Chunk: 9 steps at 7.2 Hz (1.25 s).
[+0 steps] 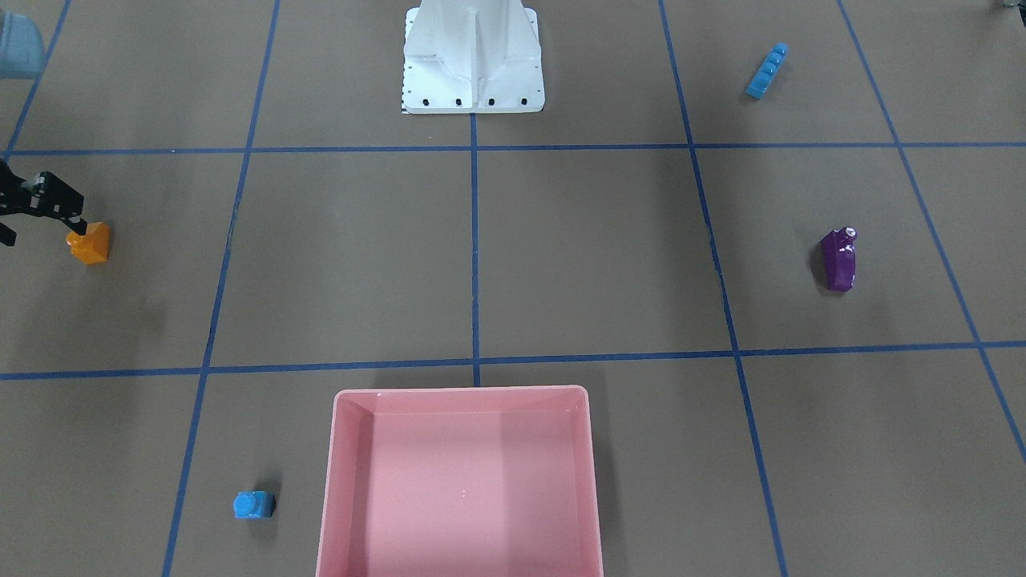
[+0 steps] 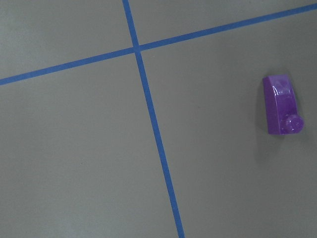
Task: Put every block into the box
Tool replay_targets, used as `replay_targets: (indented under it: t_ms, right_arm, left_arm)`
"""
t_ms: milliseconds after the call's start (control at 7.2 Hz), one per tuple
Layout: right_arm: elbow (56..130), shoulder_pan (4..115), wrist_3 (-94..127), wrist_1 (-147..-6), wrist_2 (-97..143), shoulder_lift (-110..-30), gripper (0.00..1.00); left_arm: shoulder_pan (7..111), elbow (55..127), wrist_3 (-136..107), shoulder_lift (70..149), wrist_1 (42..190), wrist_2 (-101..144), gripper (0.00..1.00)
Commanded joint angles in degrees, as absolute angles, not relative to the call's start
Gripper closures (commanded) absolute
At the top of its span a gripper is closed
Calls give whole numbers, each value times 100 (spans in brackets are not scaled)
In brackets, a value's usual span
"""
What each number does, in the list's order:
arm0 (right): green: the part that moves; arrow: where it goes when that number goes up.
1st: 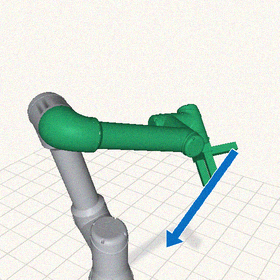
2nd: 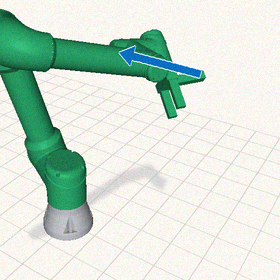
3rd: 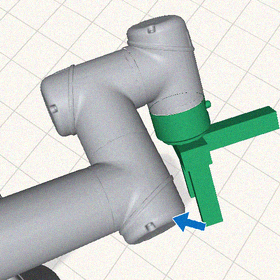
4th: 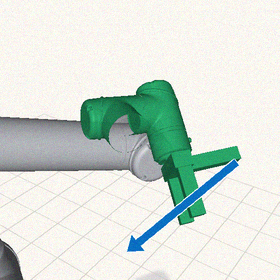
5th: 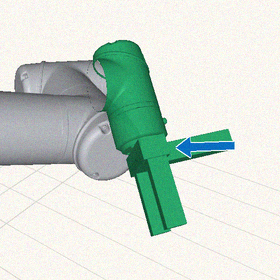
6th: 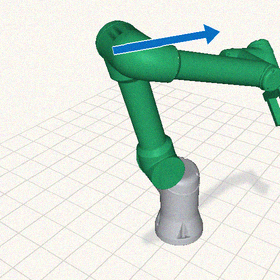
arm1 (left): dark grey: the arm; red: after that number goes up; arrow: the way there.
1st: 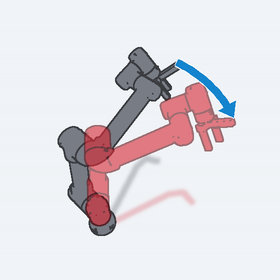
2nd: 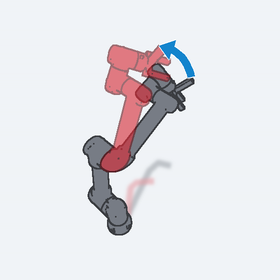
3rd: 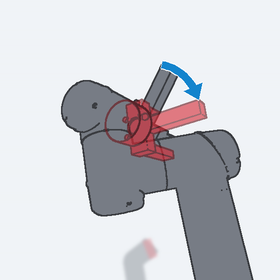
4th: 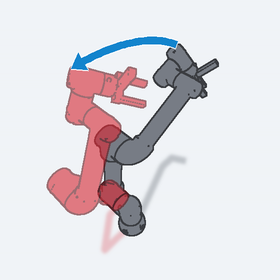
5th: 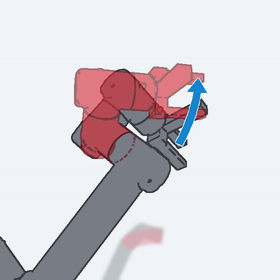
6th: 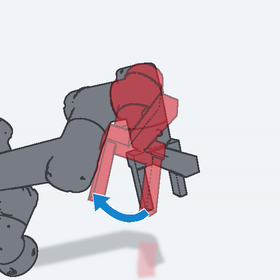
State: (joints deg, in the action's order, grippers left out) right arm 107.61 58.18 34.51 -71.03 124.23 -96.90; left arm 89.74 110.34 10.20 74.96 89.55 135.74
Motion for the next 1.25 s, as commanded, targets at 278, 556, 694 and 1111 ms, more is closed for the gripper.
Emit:
replay_targets:
  t_ms: [278, 556, 694, 1111]
  right_arm:
    - [9426, 5240, 4410, -4807, 12094, -9808, 0]
    - [9123, 5195, 4421, -4201, 12094, -10019, 0]
    - [9149, 5194, 4430, -4219, 12094, -10020, 3]
    - [9324, 5168, 4438, -4349, 12146, -10028, 49]
  left_arm:
    - [8974, 11048, 1020, 7506, 8965, 13588, 0]
    - [8974, 11048, 1020, 7515, 8965, 13588, 0]
    - [8974, 11057, 1020, 7515, 8965, 13597, 0]
    - [8974, 11065, 1020, 7515, 8965, 13605, 0]
